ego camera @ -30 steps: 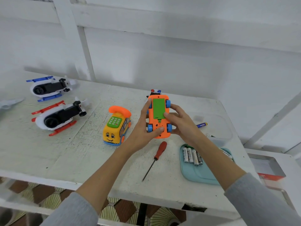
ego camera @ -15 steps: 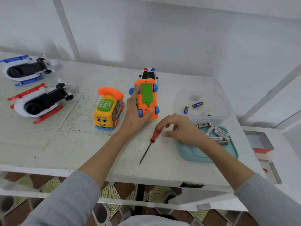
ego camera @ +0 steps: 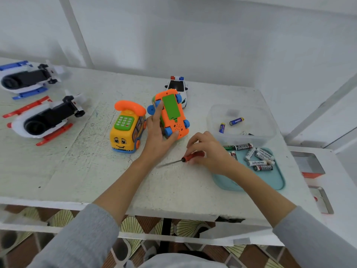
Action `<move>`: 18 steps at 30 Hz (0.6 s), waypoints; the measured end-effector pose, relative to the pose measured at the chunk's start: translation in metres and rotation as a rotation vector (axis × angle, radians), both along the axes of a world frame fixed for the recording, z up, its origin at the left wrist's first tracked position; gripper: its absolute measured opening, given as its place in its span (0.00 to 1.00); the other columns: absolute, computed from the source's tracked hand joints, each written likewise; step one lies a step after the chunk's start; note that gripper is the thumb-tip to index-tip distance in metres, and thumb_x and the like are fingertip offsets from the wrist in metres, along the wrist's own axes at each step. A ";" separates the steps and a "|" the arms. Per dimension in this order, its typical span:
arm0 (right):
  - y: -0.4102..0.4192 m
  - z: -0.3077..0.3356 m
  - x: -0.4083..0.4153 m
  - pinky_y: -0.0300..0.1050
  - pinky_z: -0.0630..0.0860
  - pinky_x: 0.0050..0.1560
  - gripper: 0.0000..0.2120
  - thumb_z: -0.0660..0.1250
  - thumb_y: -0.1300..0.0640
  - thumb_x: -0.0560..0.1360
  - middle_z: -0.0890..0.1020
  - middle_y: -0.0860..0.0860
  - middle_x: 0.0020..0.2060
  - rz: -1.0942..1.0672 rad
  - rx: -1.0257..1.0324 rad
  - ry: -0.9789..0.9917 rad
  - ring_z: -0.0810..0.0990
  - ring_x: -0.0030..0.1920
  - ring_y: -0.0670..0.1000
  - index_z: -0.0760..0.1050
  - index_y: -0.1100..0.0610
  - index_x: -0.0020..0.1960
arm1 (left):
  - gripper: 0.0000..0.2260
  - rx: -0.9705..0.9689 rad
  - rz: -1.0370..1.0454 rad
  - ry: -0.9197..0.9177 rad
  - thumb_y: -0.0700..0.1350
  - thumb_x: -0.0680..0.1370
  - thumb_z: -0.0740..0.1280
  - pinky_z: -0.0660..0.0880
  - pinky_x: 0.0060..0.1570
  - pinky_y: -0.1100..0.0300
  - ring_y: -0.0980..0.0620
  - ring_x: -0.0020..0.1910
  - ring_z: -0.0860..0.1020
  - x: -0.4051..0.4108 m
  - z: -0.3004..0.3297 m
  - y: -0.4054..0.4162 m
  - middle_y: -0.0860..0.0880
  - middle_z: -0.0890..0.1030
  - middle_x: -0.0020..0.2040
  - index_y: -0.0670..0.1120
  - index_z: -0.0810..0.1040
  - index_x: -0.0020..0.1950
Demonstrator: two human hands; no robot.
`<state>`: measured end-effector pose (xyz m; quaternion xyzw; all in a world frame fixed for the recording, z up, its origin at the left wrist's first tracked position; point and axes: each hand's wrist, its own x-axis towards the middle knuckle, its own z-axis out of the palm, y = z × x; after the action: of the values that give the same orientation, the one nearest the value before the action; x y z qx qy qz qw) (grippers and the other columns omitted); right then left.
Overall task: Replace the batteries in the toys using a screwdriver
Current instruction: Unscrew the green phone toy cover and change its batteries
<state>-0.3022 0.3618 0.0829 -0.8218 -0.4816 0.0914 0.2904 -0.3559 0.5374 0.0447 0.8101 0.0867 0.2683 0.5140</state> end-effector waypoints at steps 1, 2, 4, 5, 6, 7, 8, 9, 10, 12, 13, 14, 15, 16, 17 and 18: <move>-0.002 0.004 0.000 0.29 0.62 0.48 0.06 0.74 0.62 0.67 0.78 0.51 0.47 -0.038 0.032 0.042 0.67 0.46 0.47 0.82 0.57 0.45 | 0.36 -0.005 0.001 -0.007 0.55 0.72 0.67 0.74 0.60 0.43 0.46 0.65 0.70 0.001 -0.001 0.000 0.61 0.61 0.62 0.73 0.47 0.71; -0.005 0.009 0.000 0.28 0.63 0.48 0.06 0.74 0.61 0.68 0.79 0.49 0.47 -0.089 0.068 0.097 0.70 0.47 0.47 0.81 0.56 0.45 | 0.37 -0.020 -0.002 -0.009 0.55 0.72 0.67 0.75 0.61 0.44 0.47 0.65 0.70 0.001 -0.002 0.000 0.58 0.62 0.63 0.73 0.48 0.71; -0.010 0.018 -0.001 0.28 0.68 0.47 0.06 0.72 0.62 0.70 0.82 0.49 0.45 -0.201 0.153 0.254 0.77 0.45 0.46 0.77 0.55 0.45 | 0.37 -0.028 -0.005 -0.002 0.51 0.72 0.69 0.75 0.61 0.47 0.48 0.65 0.70 0.001 -0.002 -0.001 0.52 0.62 0.65 0.74 0.49 0.70; -0.012 0.022 -0.002 0.30 0.72 0.44 0.06 0.71 0.63 0.71 0.83 0.51 0.43 -0.247 0.212 0.349 0.80 0.42 0.47 0.75 0.57 0.45 | 0.38 -0.016 -0.011 -0.002 0.47 0.73 0.70 0.75 0.61 0.50 0.50 0.65 0.70 0.002 -0.003 -0.001 0.51 0.61 0.65 0.72 0.50 0.70; -0.013 0.024 -0.002 0.32 0.75 0.39 0.05 0.70 0.64 0.72 0.82 0.54 0.40 -0.291 0.271 0.418 0.80 0.39 0.49 0.74 0.58 0.45 | 0.38 -0.004 -0.019 -0.007 0.43 0.74 0.71 0.75 0.61 0.54 0.55 0.66 0.69 0.002 -0.005 -0.001 0.49 0.62 0.66 0.70 0.51 0.71; -0.014 0.025 -0.003 0.34 0.75 0.35 0.05 0.69 0.64 0.73 0.81 0.57 0.38 -0.341 0.313 0.439 0.79 0.36 0.50 0.72 0.60 0.45 | 0.38 0.010 -0.024 -0.015 0.41 0.74 0.71 0.74 0.61 0.62 0.61 0.65 0.67 0.003 -0.006 0.000 0.48 0.62 0.66 0.67 0.53 0.71; -0.014 0.024 -0.004 0.35 0.74 0.32 0.05 0.68 0.63 0.73 0.80 0.59 0.37 -0.392 0.329 0.417 0.77 0.34 0.49 0.72 0.60 0.44 | 0.37 0.028 -0.027 -0.020 0.39 0.75 0.71 0.71 0.60 0.69 0.67 0.64 0.65 0.003 -0.007 0.001 0.46 0.62 0.67 0.64 0.54 0.72; -0.015 0.024 -0.004 0.35 0.71 0.31 0.05 0.68 0.63 0.73 0.78 0.59 0.36 -0.433 0.333 0.382 0.74 0.32 0.46 0.72 0.60 0.44 | 0.36 0.050 -0.023 -0.024 0.39 0.74 0.71 0.68 0.59 0.75 0.72 0.63 0.63 0.004 -0.008 0.001 0.45 0.62 0.68 0.62 0.55 0.72; -0.016 0.023 -0.004 0.34 0.69 0.31 0.05 0.68 0.62 0.73 0.77 0.57 0.34 -0.459 0.337 0.357 0.71 0.30 0.43 0.72 0.60 0.43 | 0.35 0.066 -0.014 -0.023 0.39 0.74 0.72 0.67 0.57 0.78 0.73 0.62 0.63 0.004 -0.009 0.001 0.45 0.62 0.68 0.61 0.56 0.72; -0.018 0.022 -0.005 0.32 0.66 0.29 0.06 0.68 0.63 0.73 0.74 0.53 0.32 -0.478 0.339 0.350 0.68 0.27 0.41 0.71 0.61 0.41 | 0.36 0.049 -0.004 -0.020 0.40 0.74 0.72 0.68 0.58 0.75 0.69 0.63 0.65 0.004 -0.010 0.001 0.48 0.62 0.68 0.59 0.56 0.73; -0.019 0.021 -0.005 0.32 0.65 0.28 0.06 0.68 0.63 0.72 0.73 0.52 0.31 -0.478 0.330 0.351 0.67 0.26 0.41 0.71 0.62 0.40 | 0.36 0.031 -0.003 -0.021 0.41 0.74 0.72 0.70 0.59 0.71 0.66 0.63 0.66 0.003 -0.010 0.001 0.50 0.62 0.67 0.60 0.55 0.73; -0.019 0.021 -0.005 0.32 0.65 0.28 0.06 0.68 0.63 0.72 0.73 0.52 0.30 -0.475 0.319 0.346 0.66 0.26 0.41 0.71 0.62 0.40 | 0.36 0.019 -0.004 -0.024 0.43 0.74 0.71 0.70 0.59 0.68 0.63 0.64 0.67 0.003 -0.011 0.001 0.52 0.62 0.66 0.62 0.54 0.73; -0.019 0.020 -0.006 0.33 0.64 0.27 0.07 0.68 0.63 0.72 0.72 0.52 0.29 -0.473 0.311 0.342 0.66 0.25 0.41 0.71 0.62 0.40 | 0.36 0.013 -0.006 -0.026 0.44 0.73 0.71 0.71 0.60 0.66 0.60 0.65 0.67 0.003 -0.011 0.001 0.53 0.61 0.66 0.63 0.54 0.72; -0.019 0.019 -0.006 0.33 0.64 0.27 0.07 0.68 0.63 0.72 0.72 0.51 0.29 -0.472 0.310 0.338 0.65 0.24 0.41 0.70 0.62 0.39 | 0.36 0.007 -0.009 -0.027 0.43 0.73 0.71 0.71 0.60 0.65 0.57 0.65 0.68 0.004 -0.011 0.001 0.53 0.61 0.66 0.64 0.54 0.72; -0.019 0.019 -0.006 0.32 0.63 0.27 0.07 0.68 0.63 0.72 0.71 0.51 0.28 -0.474 0.311 0.335 0.65 0.24 0.41 0.70 0.61 0.39 | 0.37 0.004 -0.011 -0.024 0.42 0.74 0.72 0.71 0.60 0.65 0.55 0.66 0.68 0.004 -0.012 0.001 0.52 0.62 0.66 0.64 0.54 0.72; -0.018 0.019 -0.006 0.32 0.63 0.26 0.07 0.68 0.63 0.72 0.71 0.50 0.28 -0.477 0.312 0.331 0.65 0.24 0.41 0.70 0.61 0.39 | 0.36 0.002 -0.012 -0.019 0.41 0.74 0.72 0.71 0.60 0.65 0.53 0.66 0.67 0.004 -0.011 0.001 0.51 0.62 0.67 0.64 0.55 0.71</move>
<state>-0.3084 0.3436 0.1021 -0.8311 -0.2299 0.0782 0.5003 -0.3522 0.5380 0.0333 0.8085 0.0765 0.2731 0.5156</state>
